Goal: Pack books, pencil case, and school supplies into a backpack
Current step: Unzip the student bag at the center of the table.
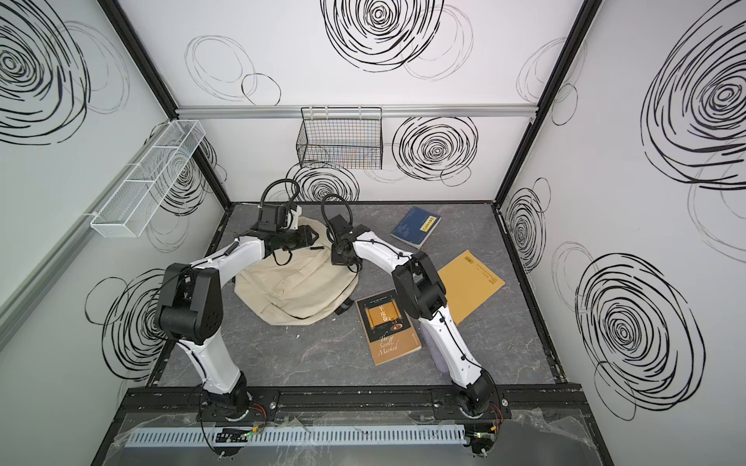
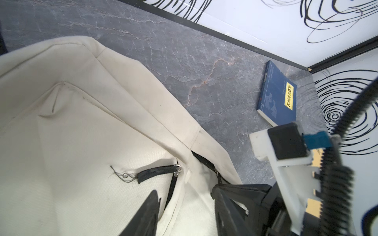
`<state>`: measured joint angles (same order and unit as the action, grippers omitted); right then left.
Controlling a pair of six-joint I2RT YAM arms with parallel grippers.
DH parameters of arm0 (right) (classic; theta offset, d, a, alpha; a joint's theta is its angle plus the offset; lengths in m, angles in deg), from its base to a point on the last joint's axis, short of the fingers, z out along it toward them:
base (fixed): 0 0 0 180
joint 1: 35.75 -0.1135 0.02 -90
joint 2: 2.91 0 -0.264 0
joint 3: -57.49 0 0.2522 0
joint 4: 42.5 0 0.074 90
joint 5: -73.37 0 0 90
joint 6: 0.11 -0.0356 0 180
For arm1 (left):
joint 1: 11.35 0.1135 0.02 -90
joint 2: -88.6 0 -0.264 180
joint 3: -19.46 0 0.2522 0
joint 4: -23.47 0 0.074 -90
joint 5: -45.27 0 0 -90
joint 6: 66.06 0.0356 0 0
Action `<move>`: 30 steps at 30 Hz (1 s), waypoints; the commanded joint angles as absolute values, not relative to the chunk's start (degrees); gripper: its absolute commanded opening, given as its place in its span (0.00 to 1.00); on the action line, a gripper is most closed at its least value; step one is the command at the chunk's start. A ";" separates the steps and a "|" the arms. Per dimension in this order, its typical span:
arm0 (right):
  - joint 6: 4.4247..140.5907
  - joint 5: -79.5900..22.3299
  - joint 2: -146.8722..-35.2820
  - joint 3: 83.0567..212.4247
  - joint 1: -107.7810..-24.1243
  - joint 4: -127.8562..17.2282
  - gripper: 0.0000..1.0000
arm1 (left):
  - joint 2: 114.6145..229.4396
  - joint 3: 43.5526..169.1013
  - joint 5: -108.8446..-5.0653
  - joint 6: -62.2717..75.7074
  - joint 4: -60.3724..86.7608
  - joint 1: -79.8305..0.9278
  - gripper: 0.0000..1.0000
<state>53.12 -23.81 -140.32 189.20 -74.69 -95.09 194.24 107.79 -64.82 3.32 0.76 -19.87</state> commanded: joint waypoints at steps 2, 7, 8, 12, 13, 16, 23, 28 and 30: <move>53.97 -29.96 -132.13 183.22 -73.70 -91.84 0.00 | 195.58 109.78 -65.51 4.95 0.20 -21.30 0.49; 54.09 -36.39 -126.99 175.89 -71.67 -85.77 0.00 | 197.35 112.31 -64.67 7.83 -1.54 -22.99 0.53; 54.58 -37.34 -126.32 175.02 -71.48 -85.21 0.00 | 197.55 112.85 -64.39 8.63 -1.95 -23.12 0.54; 56.35 -42.46 -122.67 169.81 -70.29 -80.87 0.00 | 197.42 113.12 -70.21 13.92 -0.89 -23.72 0.62; 56.41 -43.84 -121.67 168.21 -69.77 -79.62 0.00 | 197.28 113.07 -72.28 16.34 -0.88 -24.04 0.63; 55.97 -47.17 -119.11 163.46 -67.66 -75.75 0.00 | 195.82 111.91 -74.35 29.92 -2.52 -24.62 0.67; 58.70 -52.20 -117.87 161.21 -65.10 -75.46 0.00 | 191.12 107.90 -74.85 64.18 1.35 -23.83 0.73; 60.73 -53.85 -116.60 159.16 -63.74 -75.68 0.00 | 193.15 111.32 -79.76 81.27 -1.85 -26.17 0.77; 61.78 -54.57 -116.14 158.68 -63.24 -76.03 0.00 | 195.62 114.31 -79.45 87.08 -6.11 -27.83 0.76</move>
